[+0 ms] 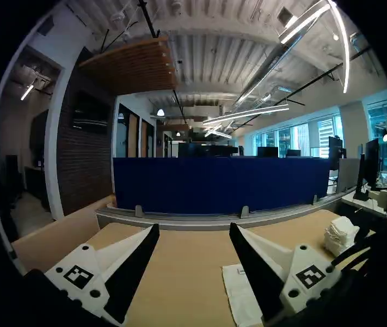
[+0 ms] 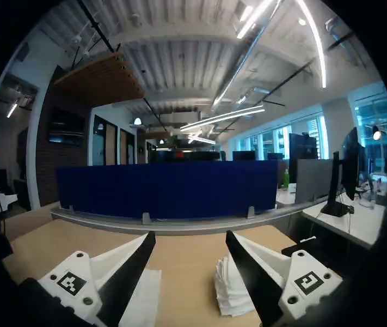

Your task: Fold towel

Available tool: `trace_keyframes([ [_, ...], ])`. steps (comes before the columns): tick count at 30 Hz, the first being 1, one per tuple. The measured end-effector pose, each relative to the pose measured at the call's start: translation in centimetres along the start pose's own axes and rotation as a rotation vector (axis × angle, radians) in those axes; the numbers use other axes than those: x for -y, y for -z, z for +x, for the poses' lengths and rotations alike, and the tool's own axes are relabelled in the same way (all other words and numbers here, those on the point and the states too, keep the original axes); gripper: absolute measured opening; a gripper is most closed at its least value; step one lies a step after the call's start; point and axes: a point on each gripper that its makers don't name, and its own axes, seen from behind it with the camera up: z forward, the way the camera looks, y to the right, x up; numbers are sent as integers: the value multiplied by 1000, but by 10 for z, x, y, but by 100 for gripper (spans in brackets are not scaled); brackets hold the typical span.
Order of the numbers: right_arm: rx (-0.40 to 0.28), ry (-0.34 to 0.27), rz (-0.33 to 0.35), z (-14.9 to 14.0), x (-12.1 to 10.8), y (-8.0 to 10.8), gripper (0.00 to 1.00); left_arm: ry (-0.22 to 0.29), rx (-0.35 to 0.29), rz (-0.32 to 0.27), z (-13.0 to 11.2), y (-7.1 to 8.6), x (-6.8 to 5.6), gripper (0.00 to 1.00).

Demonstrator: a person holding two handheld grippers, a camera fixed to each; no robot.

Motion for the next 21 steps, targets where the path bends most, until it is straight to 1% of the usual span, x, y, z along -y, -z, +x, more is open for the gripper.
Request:
trace_keyframes([
  [5,23,30,33,8,4,-2,100,-20,38,-48,2,-1,-13,96],
  [11,100,106,128,2,21,-4,100,-60,115,-143,-8,-3,-30,96],
  [14,149,155,185,-6,33,-4,100,-93,158,-188,-15,-3,-36,96],
  [17,215,201,255,-18,46,-1,100,-126,199,-238,-22,-2,-43,96],
  [21,313,255,367,-36,65,8,100,-162,254,-325,-33,3,-58,96],
])
